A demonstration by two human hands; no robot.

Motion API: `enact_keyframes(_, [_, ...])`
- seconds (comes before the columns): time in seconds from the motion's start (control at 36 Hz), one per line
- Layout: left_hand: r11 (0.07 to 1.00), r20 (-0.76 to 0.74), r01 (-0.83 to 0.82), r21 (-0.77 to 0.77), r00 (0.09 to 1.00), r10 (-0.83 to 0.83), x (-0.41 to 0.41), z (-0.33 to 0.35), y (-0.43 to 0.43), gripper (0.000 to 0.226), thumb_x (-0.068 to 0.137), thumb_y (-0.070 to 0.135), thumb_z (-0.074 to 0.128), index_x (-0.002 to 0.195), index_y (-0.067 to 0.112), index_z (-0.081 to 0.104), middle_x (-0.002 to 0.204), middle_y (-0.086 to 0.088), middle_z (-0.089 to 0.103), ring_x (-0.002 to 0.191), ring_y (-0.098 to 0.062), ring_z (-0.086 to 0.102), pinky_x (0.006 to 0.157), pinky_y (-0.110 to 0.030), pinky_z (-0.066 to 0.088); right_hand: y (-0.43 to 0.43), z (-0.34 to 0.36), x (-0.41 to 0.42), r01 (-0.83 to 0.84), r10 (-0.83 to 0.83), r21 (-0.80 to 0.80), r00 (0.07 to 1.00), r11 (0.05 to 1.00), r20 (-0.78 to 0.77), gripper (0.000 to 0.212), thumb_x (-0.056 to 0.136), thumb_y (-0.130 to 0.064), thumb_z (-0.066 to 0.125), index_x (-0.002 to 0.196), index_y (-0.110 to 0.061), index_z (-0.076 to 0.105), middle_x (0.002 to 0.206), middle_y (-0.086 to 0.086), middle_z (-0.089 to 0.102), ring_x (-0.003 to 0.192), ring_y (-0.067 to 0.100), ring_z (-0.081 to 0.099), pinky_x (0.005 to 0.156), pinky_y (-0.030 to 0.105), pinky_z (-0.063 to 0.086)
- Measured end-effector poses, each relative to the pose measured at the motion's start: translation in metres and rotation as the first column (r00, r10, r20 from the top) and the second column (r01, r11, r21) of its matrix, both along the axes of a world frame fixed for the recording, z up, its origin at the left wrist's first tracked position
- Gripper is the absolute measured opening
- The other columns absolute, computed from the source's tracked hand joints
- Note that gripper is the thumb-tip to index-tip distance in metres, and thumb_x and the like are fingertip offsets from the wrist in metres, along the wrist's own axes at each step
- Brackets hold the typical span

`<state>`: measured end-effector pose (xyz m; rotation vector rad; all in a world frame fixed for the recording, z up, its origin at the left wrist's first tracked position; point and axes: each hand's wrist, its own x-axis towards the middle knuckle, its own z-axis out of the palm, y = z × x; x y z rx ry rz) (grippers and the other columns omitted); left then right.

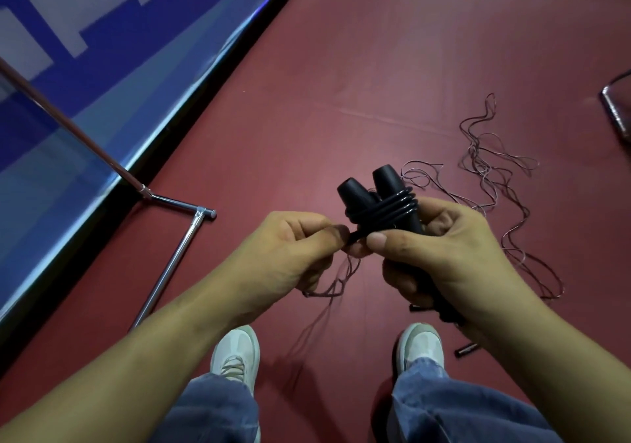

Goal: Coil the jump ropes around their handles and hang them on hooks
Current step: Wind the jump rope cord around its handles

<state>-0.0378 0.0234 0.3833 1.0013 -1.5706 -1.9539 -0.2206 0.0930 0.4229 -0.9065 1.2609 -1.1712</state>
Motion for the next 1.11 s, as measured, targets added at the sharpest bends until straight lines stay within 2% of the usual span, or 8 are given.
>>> enact_keyframes(0.19, [0.952, 0.325, 0.091, -0.293, 0.946, 0.01, 0.008, 0.016, 0.005, 0.02, 0.095, 0.035, 0.065, 0.079, 0.029, 0.075, 0.055, 0.003, 0.047, 0.053, -0.014, 0.041, 0.058, -0.036, 0.037, -0.003, -0.007, -0.003, 0.04, -0.039, 0.025, 0.997, 0.999, -0.073, 0.011, 0.086, 0.0, 0.071, 0.095, 0.005, 0.072, 0.08, 0.02, 0.074, 0.046, 0.02, 0.043, 0.039, 0.024, 0.03])
enact_keyframes(0.33, [0.915, 0.383, 0.105, -0.391, 0.922, 0.058, 0.001, 0.026, 0.015, 0.03, 0.098, 0.027, 0.06, 0.07, 0.019, 0.068, 0.05, -0.006, 0.047, 0.045, -0.012, 0.036, 0.047, -0.031, 0.033, -0.008, -0.013, -0.002, 0.049, -0.047, 0.013, 0.993, 0.999, -0.105, 0.012, 0.089, -0.001, 0.07, 0.1, 0.002, 0.069, 0.086, 0.021, 0.074, 0.049, 0.022, 0.044, 0.042, 0.027, 0.03])
enact_keyframes(0.47, [0.847, 0.371, 0.104, -0.521, 0.922, 0.114, -0.002, 0.029, 0.019, 0.032, 0.098, 0.026, 0.056, 0.071, 0.011, 0.065, 0.054, -0.009, 0.057, 0.045, -0.021, 0.045, 0.046, -0.039, 0.039, -0.011, -0.019, 0.0, 0.03, -0.028, 0.018, 0.992, 0.999, -0.123, 0.01, 0.093, -0.005, 0.067, 0.099, 0.003, 0.065, 0.083, 0.022, 0.072, 0.05, 0.023, 0.042, 0.042, 0.028, 0.03])
enact_keyframes(0.61, [0.753, 0.336, 0.02, -0.658, 0.903, 0.269, -0.003, 0.027, 0.014, 0.028, 0.089, 0.019, 0.066, 0.063, 0.014, 0.061, 0.046, 0.005, 0.044, 0.044, -0.011, 0.038, 0.044, -0.019, 0.029, -0.011, -0.021, 0.003, -0.014, 0.008, 0.108, 0.999, 0.994, 0.048, 0.022, 0.089, -0.022, 0.068, 0.092, -0.004, 0.055, 0.068, 0.019, 0.058, 0.045, 0.016, 0.035, 0.043, 0.023, 0.026])
enact_keyframes(0.69, [0.636, 0.291, -0.028, -0.771, 0.873, 0.391, -0.001, 0.024, 0.011, 0.03, 0.081, 0.039, 0.075, 0.065, 0.017, 0.063, 0.044, 0.006, 0.044, 0.045, -0.013, 0.044, 0.044, -0.016, 0.027, -0.008, -0.021, 0.006, -0.067, 0.031, 0.175, 0.979, 0.982, 0.201, 0.026, 0.089, -0.026, 0.072, 0.095, -0.008, 0.055, 0.064, 0.011, 0.048, 0.042, 0.012, 0.031, 0.041, 0.018, 0.026])
enact_keyframes(0.86, [0.568, 0.262, -0.027, -0.823, 0.869, 0.42, 0.008, 0.027, 0.0, 0.065, 0.063, 0.064, 0.08, 0.115, 0.028, 0.069, 0.053, 0.006, 0.047, 0.058, -0.008, 0.052, 0.053, -0.014, 0.037, -0.002, -0.019, 0.01, -0.188, 0.102, 0.201, 0.921, 0.961, 0.377, 0.028, 0.095, -0.038, 0.063, 0.081, -0.015, 0.059, 0.064, 0.005, 0.042, 0.041, 0.006, 0.026, 0.037, 0.014, 0.024])
enact_keyframes(0.97, [0.543, 0.206, -0.004, -0.839, 0.923, 0.325, 0.008, 0.027, -0.004, 0.072, 0.071, 0.049, 0.082, 0.136, 0.021, 0.065, 0.065, 0.015, 0.048, 0.06, 0.0, 0.05, 0.06, -0.007, 0.034, -0.003, -0.016, 0.013, -0.219, 0.13, 0.207, 0.919, 0.954, 0.372, 0.029, 0.096, -0.041, 0.06, 0.081, -0.016, 0.058, 0.062, 0.004, 0.042, 0.041, 0.006, 0.025, 0.038, 0.013, 0.025])
enact_keyframes(1.11, [0.548, 0.129, -0.034, -0.836, 0.958, 0.256, 0.009, 0.026, -0.004, 0.042, 0.076, 0.016, 0.084, 0.116, 0.012, 0.074, 0.079, 0.012, 0.06, 0.073, 0.001, 0.056, 0.061, -0.011, 0.041, -0.003, -0.013, 0.018, -0.242, 0.164, 0.223, 0.934, 0.944, 0.317, 0.031, 0.092, -0.047, 0.062, 0.086, -0.018, 0.055, 0.057, 0.005, 0.039, 0.041, 0.009, 0.022, 0.041, 0.013, 0.026])
